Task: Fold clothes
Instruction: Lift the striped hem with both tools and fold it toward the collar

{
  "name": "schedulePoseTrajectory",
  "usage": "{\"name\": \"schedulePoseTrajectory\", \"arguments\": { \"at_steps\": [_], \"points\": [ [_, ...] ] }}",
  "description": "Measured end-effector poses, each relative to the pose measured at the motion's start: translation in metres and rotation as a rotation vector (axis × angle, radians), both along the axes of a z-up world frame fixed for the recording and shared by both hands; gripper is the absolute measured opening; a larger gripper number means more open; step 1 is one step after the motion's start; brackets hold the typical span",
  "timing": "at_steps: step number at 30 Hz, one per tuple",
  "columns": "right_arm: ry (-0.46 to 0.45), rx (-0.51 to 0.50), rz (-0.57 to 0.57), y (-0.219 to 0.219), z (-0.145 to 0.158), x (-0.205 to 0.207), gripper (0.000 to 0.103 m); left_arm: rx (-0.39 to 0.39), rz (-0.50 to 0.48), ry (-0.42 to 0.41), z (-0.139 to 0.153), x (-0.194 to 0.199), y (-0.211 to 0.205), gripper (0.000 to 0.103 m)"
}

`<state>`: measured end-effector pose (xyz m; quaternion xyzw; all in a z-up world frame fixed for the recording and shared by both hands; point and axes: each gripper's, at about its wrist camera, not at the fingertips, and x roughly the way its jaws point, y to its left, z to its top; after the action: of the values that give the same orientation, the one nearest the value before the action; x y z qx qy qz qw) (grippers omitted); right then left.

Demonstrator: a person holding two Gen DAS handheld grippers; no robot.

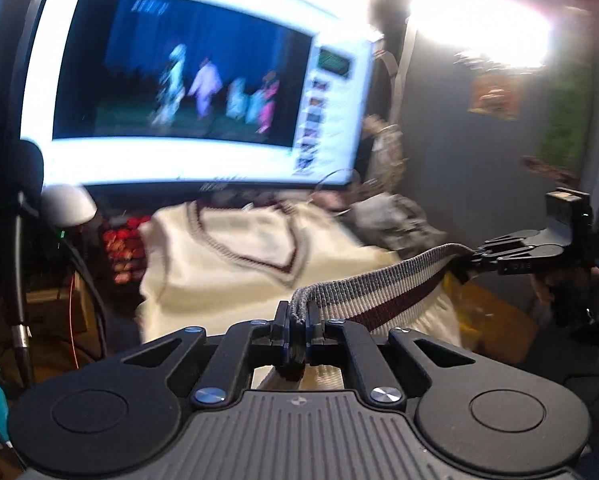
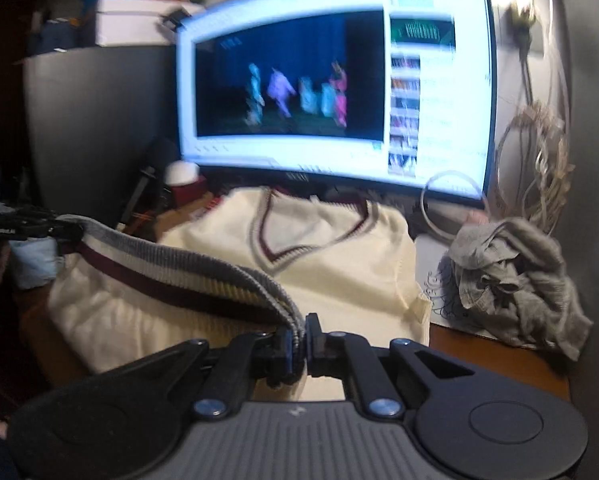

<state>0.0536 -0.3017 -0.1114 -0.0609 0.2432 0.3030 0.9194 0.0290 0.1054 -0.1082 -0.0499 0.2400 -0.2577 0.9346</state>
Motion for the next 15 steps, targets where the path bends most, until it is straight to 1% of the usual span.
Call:
{"name": "schedulePoseTrajectory", "arguments": {
  "at_steps": [5, 8, 10, 12, 15],
  "points": [
    [0.074, -0.021, -0.022, 0.011, -0.016, 0.058, 0.005, -0.007, 0.049, 0.110, -0.019, 0.052, 0.002, 0.006],
    [0.139, -0.034, -0.038, 0.015, -0.027, 0.084, 0.005, -0.003, 0.052, 0.158, -0.028, 0.069, -0.001, 0.006],
    [0.167, -0.049, -0.047, 0.017, -0.036, 0.093, 0.005, -0.005, 0.050, 0.177, -0.031, 0.076, -0.002, 0.006],
    [0.193, -0.043, -0.060, 0.016, -0.041, 0.099, 0.005, -0.018, 0.049, 0.189, -0.030, 0.080, -0.002, 0.006],
    [0.203, -0.038, -0.062, 0.015, -0.036, 0.102, 0.005, -0.004, 0.049, 0.203, -0.031, 0.087, -0.004, 0.006]
  ]
}}
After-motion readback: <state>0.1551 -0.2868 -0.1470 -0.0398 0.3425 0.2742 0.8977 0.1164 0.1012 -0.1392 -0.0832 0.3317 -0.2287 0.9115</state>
